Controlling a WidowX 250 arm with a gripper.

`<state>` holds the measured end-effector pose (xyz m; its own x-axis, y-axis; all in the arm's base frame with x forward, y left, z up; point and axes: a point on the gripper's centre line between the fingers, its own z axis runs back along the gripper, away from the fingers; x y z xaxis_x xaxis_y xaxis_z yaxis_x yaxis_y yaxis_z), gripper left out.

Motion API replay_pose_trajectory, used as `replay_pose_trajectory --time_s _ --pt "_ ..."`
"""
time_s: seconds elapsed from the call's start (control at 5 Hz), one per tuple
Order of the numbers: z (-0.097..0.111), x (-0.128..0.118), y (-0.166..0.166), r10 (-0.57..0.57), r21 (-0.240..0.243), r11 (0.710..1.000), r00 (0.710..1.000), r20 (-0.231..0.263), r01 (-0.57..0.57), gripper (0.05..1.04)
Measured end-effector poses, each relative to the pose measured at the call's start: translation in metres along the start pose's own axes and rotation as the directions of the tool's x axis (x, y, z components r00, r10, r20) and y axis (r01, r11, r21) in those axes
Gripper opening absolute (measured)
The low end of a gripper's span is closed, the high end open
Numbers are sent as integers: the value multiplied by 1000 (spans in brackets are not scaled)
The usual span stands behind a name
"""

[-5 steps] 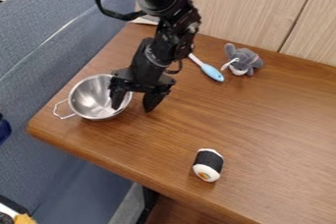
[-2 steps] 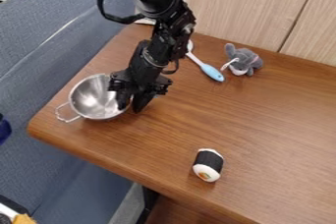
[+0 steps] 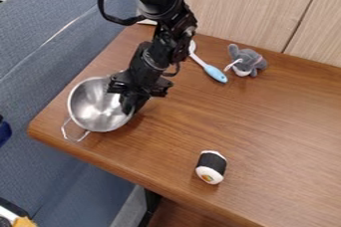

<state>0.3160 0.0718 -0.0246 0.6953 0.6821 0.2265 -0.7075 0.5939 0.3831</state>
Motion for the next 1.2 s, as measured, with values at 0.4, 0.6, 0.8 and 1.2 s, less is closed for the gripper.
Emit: replay_pose_trajectory --time_s 0.4,0.6,0.8,1.2 --pt "4 -4 0 21 -12 1000 999 -25 -21 79" --pt "13 -4 -3 12 -28 1000 999 -32 -13 78" --pt "39 -10 -22 -43 -79 996 999 6 43 77" --pt "97 -32 -64 -138 -187 971 988 68 149 74"
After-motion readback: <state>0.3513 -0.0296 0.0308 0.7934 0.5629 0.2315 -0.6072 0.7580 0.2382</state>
